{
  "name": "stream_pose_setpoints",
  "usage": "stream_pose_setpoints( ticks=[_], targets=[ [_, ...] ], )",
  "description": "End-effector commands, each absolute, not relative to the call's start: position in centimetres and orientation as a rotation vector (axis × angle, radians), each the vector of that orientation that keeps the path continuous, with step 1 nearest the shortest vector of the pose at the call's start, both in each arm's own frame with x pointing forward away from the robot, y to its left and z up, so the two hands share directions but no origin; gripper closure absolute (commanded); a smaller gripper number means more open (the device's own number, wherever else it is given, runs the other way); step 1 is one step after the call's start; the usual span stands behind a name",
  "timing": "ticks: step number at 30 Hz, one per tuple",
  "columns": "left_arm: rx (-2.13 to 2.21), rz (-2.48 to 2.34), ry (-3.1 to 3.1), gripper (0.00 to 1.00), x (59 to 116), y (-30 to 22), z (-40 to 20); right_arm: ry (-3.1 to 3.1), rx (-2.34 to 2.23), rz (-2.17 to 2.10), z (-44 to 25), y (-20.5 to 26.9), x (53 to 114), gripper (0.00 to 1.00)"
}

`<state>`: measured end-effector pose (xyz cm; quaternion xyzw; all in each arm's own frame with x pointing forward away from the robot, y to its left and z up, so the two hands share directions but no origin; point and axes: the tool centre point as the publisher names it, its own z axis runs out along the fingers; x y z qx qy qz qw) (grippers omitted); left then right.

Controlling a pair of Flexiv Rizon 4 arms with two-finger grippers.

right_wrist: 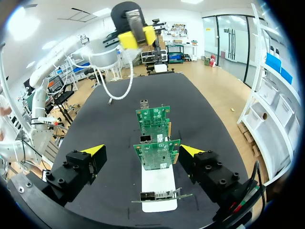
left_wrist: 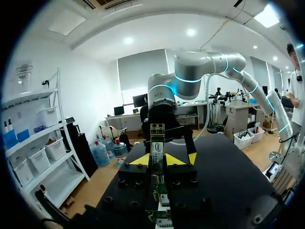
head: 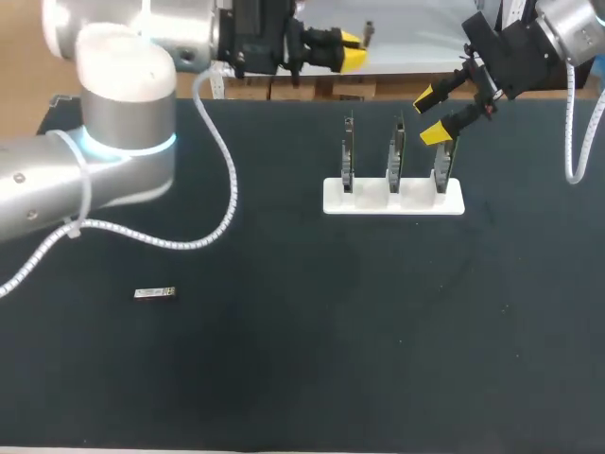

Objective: Pick up the optical module with the left hand, and insert it into the network port with the right hand.

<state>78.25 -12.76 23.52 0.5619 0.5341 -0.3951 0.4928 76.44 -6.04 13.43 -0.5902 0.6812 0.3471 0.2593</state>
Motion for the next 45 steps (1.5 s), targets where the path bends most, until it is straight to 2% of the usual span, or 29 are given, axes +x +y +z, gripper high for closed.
stream_pose_setpoints(
  ticks=[1,12,27,45],
  targets=[
    [1.317,-1.01,1.263,1.0,78.1,-14.2,22.6,1.847,-1.597,0.937,13.4,-6.0,76.3,0.0],
    [1.337,-1.099,1.222,1.0,77.5,-16.9,21.1,1.847,-1.597,0.937,13.4,-6.0,76.3,0.0],
    [1.379,-1.186,1.174,1.0,77.8,-17.7,18.5,1.847,-1.597,0.937,13.4,-6.0,76.3,0.0],
    [1.296,-1.18,1.23,1.0,77.3,-18.5,18.1,1.847,-1.597,0.937,13.4,-6.0,76.3,0.0]
  ],
)
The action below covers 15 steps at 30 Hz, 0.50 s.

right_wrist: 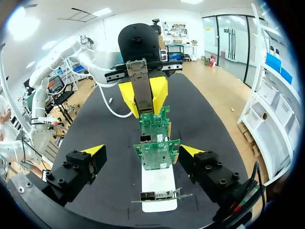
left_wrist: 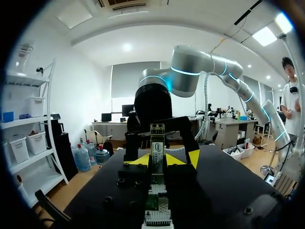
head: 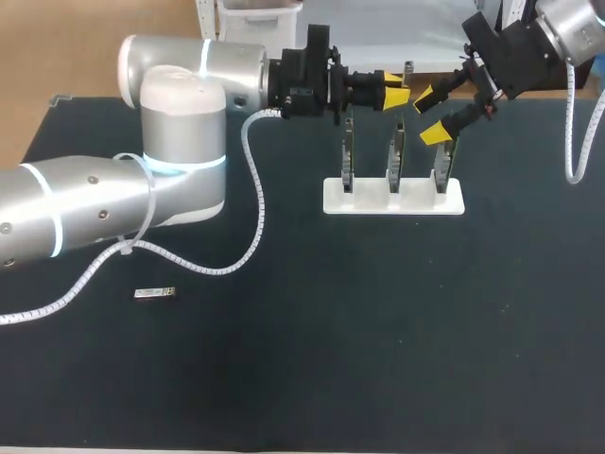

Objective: Pick up the optical module with the left hand, and insert it into the network port with the right hand.

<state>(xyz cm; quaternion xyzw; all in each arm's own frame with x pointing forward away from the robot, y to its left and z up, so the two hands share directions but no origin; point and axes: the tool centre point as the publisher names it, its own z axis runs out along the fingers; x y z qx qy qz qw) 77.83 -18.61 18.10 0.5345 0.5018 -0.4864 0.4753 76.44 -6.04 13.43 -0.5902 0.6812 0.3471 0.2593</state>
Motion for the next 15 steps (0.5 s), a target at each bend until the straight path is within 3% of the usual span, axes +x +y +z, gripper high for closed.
stream_pose_setpoints(
  ticks=[1,15],
  targets=[
    [1.296,-1.179,1.229,1.0,77.29,-18.44,18.05,1.847,-1.597,0.937,13.43,-6.01,76.34,0.0],
    [1.278,-1.19,1.252,1.0,76.94,-18.28,17.53,1.847,-1.597,0.937,13.43,-6.01,76.34,0.0]
  ],
)
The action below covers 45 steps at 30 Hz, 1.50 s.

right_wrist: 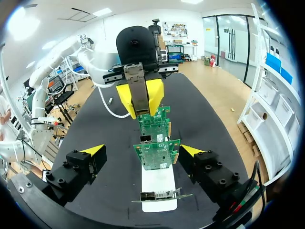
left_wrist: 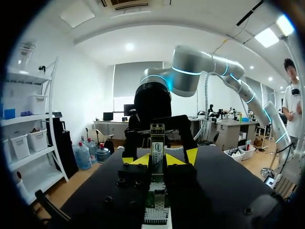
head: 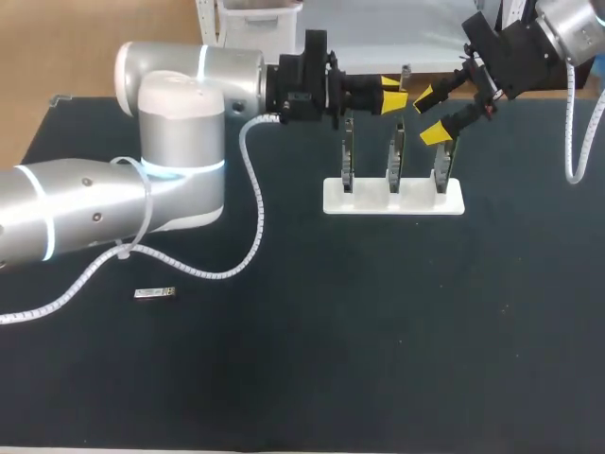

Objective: Pick up the optical module with the left hand, and insert it into the network port with the right hand.

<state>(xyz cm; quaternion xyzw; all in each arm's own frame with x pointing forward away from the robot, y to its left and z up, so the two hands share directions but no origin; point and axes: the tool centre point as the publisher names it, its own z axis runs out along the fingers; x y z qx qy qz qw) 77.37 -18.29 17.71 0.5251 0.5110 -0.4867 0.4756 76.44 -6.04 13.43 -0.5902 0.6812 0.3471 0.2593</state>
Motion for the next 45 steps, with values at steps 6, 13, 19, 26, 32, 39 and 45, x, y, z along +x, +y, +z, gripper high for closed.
stream_pose_setpoints(
  ticks=[6,13,19,26,32,39,45],
  targets=[
    [1.269,-1.236,1.244,1.0,76.8,-18.5,17.2,1.847,-1.597,0.937,13.4,-6.0,76.3,0.0],
    [1.27,-1.247,1.247,1.0,76.5,-18.6,16.9,1.847,-1.597,0.937,13.4,-6.0,76.3,0.0],
    [1.273,-1.25,1.25,1.0,76.3,-18.7,16.8,1.847,-1.597,0.937,13.4,-6.0,76.3,0.0],
    [1.271,-1.255,1.254,1.0,76.3,-18.9,16.6,1.847,-1.597,0.937,13.4,-6.0,76.3,0.0],
    [1.274,-1.247,1.258,1.0,76.3,-19.0,16.5,1.847,-1.597,0.937,13.4,-6.0,76.3,0.0],
    [1.298,-1.225,1.262,1.0,76.4,-19.0,16.3,1.847,-1.597,0.937,13.4,-6.0,76.3,0.0],
    [1.286,-1.222,1.274,1.0,76.7,-18.8,16.2,1.847,-1.597,0.937,13.4,-6.0,76.3,0.0]
  ],
)
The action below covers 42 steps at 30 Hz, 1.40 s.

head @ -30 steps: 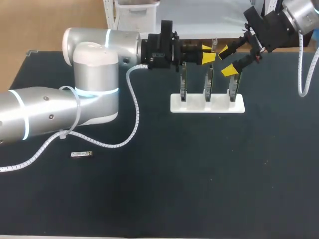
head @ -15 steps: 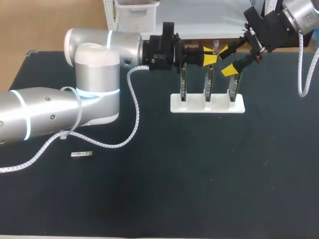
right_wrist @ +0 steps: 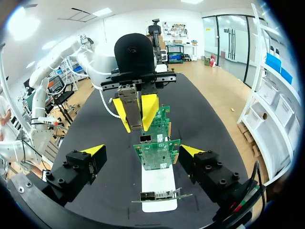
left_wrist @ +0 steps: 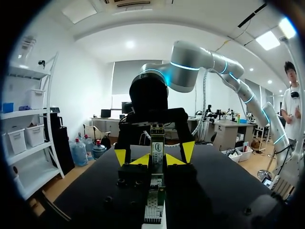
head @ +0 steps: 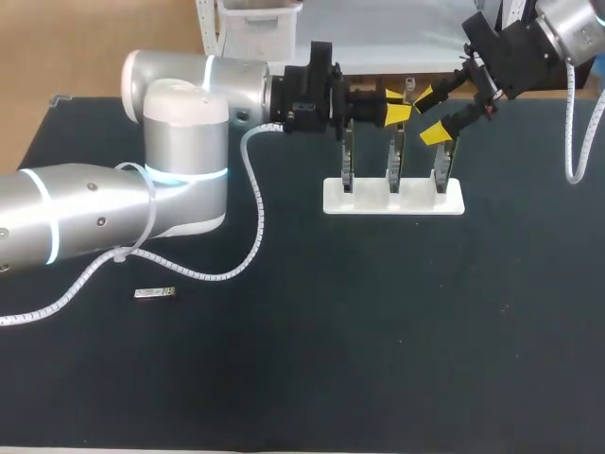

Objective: Pick up the optical module with the left hand, and insert it into the network port with the right hand.

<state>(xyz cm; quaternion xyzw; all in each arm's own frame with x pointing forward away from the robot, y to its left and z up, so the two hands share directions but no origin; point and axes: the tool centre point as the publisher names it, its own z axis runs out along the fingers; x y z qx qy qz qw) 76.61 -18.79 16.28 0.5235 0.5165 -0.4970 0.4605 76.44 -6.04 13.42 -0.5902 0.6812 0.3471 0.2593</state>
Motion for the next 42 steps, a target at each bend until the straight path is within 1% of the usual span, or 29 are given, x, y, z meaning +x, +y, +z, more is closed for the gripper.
stream_pose_setpoints(
  ticks=[1,42],
  targets=[
    [1.286,-1.223,1.275,1.0,76.68,-18.76,16.17,1.847,-1.597,0.937,13.43,-6.01,76.34,0.0],
    [1.271,-1.244,1.289,1.0,76.65,-18.74,15.56,1.847,-1.597,0.937,13.43,-6.01,76.34,0.0]
  ],
)
